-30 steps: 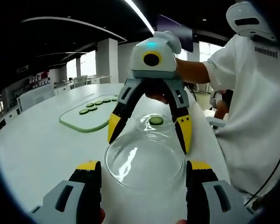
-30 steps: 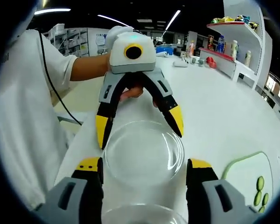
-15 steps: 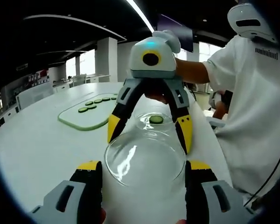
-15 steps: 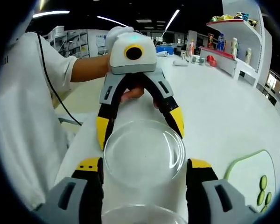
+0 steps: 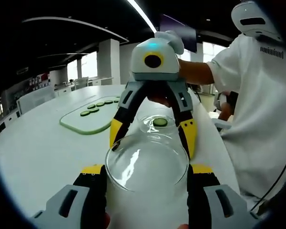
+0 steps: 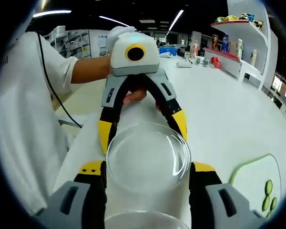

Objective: Open the petri dish lid, add cucumber slices into the petri dish, and close the lid

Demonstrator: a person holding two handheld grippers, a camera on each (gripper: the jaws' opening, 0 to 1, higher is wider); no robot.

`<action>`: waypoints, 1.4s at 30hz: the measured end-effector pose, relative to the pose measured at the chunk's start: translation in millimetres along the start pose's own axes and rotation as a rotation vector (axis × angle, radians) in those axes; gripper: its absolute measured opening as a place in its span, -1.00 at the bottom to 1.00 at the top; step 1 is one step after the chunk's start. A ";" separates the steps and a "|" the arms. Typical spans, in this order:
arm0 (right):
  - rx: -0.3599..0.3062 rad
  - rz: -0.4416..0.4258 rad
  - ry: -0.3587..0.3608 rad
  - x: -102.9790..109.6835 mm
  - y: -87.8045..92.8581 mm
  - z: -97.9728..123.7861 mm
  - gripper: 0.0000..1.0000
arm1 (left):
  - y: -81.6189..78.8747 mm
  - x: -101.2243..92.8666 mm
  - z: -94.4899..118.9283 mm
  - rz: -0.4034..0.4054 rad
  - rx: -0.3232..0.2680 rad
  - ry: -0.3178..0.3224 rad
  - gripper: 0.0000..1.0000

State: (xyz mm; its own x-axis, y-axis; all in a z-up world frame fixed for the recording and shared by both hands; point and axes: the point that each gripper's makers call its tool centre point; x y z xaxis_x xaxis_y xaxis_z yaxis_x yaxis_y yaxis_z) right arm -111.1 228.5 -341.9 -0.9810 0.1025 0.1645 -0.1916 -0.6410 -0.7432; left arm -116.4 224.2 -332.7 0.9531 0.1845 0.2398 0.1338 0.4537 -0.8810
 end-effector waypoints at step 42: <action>-0.025 0.024 0.065 2.9 -10.2 27.5 0.36 | -29.0 3.6 -2.7 -0.071 0.004 -0.003 0.37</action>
State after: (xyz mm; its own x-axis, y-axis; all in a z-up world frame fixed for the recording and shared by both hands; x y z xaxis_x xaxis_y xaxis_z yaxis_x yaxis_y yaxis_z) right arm -111.2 214.5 -316.0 -0.9850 0.1373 0.1043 -0.1678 -0.6249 -0.7624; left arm -116.2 209.3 -307.4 0.9404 0.1547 0.3028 0.1999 0.4688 -0.8604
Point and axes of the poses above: the point that each gripper's makers call its tool centre point, and the gripper's own axes: z roughly backward along the fingers, x roughly to its left, y roughly out of its underside, and after that the axes turned 15 degrees about -z, right-handed
